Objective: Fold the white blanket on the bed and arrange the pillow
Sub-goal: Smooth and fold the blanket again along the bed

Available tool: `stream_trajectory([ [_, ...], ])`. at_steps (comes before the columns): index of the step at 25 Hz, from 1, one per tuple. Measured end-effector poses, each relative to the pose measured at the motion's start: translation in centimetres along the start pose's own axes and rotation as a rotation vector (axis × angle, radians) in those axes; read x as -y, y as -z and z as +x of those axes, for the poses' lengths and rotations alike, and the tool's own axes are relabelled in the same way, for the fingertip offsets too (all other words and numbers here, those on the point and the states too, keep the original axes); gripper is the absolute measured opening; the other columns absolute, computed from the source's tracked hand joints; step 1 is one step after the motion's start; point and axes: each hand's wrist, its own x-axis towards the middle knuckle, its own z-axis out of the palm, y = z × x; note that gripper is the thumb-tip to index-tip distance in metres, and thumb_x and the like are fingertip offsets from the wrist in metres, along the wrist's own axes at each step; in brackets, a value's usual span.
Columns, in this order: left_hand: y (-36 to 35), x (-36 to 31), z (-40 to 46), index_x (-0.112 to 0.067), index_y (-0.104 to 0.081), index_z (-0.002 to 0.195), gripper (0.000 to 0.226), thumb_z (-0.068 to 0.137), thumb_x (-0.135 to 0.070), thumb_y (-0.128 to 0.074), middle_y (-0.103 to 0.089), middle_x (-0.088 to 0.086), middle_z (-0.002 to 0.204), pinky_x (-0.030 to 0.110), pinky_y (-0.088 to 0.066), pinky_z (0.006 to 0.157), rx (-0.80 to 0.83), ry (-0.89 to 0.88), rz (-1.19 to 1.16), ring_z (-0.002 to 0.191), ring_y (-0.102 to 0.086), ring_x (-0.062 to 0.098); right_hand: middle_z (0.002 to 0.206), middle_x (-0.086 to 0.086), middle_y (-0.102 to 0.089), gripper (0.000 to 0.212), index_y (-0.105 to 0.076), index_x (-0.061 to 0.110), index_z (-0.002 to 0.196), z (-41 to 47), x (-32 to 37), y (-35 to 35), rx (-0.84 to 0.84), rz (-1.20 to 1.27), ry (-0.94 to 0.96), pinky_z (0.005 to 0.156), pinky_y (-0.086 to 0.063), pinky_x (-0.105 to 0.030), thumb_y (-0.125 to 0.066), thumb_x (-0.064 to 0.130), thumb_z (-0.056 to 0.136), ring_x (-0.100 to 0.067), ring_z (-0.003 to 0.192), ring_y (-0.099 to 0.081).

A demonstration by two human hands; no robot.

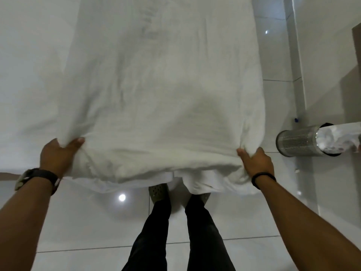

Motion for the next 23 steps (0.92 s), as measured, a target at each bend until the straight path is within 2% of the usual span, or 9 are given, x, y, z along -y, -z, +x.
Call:
stream_trajectory([
  [2,1.5,0.7,-0.2,-0.004,-0.063,0.113,0.062,0.08,-0.056,-0.07,-0.065,0.023,0.116,0.045,-0.047,0.084,-0.047,0.003,0.006,0.106,-0.059,0.041,0.113,-0.025,-0.064,0.081,-0.056,0.006,0.115,-0.4,-0.6,0.8,-0.093,0.097,-0.008,0.085,-0.049,-0.046,-0.044,0.078,0.081,-0.043,0.102,-0.06],
  [5,2.8,1.4,1.2,0.0,-0.055,0.091,0.088,0.06,-0.082,-0.059,-0.062,0.023,0.096,0.049,-0.047,0.077,-0.023,0.025,0.227,0.093,-0.057,0.043,0.114,-0.03,-0.062,0.093,-0.055,0.001,0.118,-0.2,-2.9,2.2,-0.14,-0.066,-0.058,0.084,-0.045,-0.048,-0.023,0.081,0.084,-0.045,0.105,-0.058],
  [7,2.5,1.4,1.8,0.0,-0.054,0.091,0.094,0.056,-0.087,-0.055,-0.062,0.024,0.095,0.049,-0.047,0.077,-0.025,0.066,0.274,0.093,-0.057,0.044,0.111,-0.027,-0.064,0.094,-0.057,0.001,0.117,0.0,-2.6,1.7,-0.102,-0.091,-0.083,0.083,-0.046,-0.046,-0.022,0.082,0.084,-0.043,0.101,-0.059],
  [9,1.8,2.0,0.8,-0.005,-0.058,0.092,0.084,0.06,-0.082,-0.06,-0.065,0.019,0.094,0.047,-0.048,0.077,0.048,0.073,0.22,0.094,-0.061,0.041,0.103,-0.016,-0.066,0.089,-0.062,0.006,0.109,-0.5,-0.8,0.7,-0.021,0.127,-0.116,0.082,-0.047,-0.041,-0.039,0.086,0.076,-0.035,0.093,-0.06],
  [11,1.2,3.8,-1.8,-0.014,-0.064,0.095,0.055,0.067,-0.058,-0.078,-0.07,0.009,0.096,0.041,-0.05,0.076,0.255,0.085,0.063,0.092,-0.065,0.032,0.098,-0.003,-0.066,0.079,-0.063,0.015,0.108,-1.9,-0.1,-0.5,0.165,0.436,-0.138,0.082,-0.047,-0.036,-0.062,0.081,0.064,-0.021,0.087,-0.061],
  [14,1.7,7.3,-4.2,-0.015,-0.064,0.112,0.058,0.062,-0.034,-0.087,-0.07,0.007,0.106,0.035,-0.049,0.07,0.403,0.179,-0.021,0.092,-0.065,0.023,0.105,-0.01,-0.066,0.059,-0.062,0.01,0.115,-4.2,-2.0,-1.0,0.249,0.44,-0.188,0.083,-0.047,-0.037,-0.079,0.047,0.073,-0.023,0.089,-0.062],
  [17,1.6,9.7,-4.2,-0.014,-0.06,0.116,0.047,0.077,-0.031,-0.08,-0.066,0.013,0.113,0.038,-0.048,0.068,0.291,0.197,-0.01,0.091,-0.061,0.027,0.112,-0.019,-0.065,0.06,-0.058,0.006,0.119,-3.2,-3.7,-1.0,0.137,0.164,-0.241,0.082,-0.05,-0.043,-0.077,0.045,0.077,-0.035,0.093,-0.059],
  [19,0.2,10.1,-3.7,-0.012,-0.057,0.124,0.058,0.077,-0.04,-0.077,-0.063,0.013,0.118,0.042,-0.049,0.076,0.229,0.193,0.071,0.1,-0.06,0.034,0.118,-0.025,-0.061,0.059,-0.051,0.002,0.123,-2.3,-2.3,-2.3,0.124,0.03,-0.276,0.083,-0.05,-0.045,-0.072,0.041,0.084,-0.041,0.098,-0.059],
  [23,-1.3,11.0,-2.4,-0.001,-0.055,0.123,0.049,0.085,-0.028,-0.072,-0.063,0.027,0.12,0.047,-0.045,0.086,0.103,0.206,0.2,0.109,-0.057,0.046,0.125,-0.027,-0.058,0.042,-0.046,-0.002,0.128,-2.2,-0.8,-6.5,0.019,0.116,-0.396,0.094,-0.048,-0.051,-0.054,0.021,0.095,-0.044,0.108,-0.058],
])
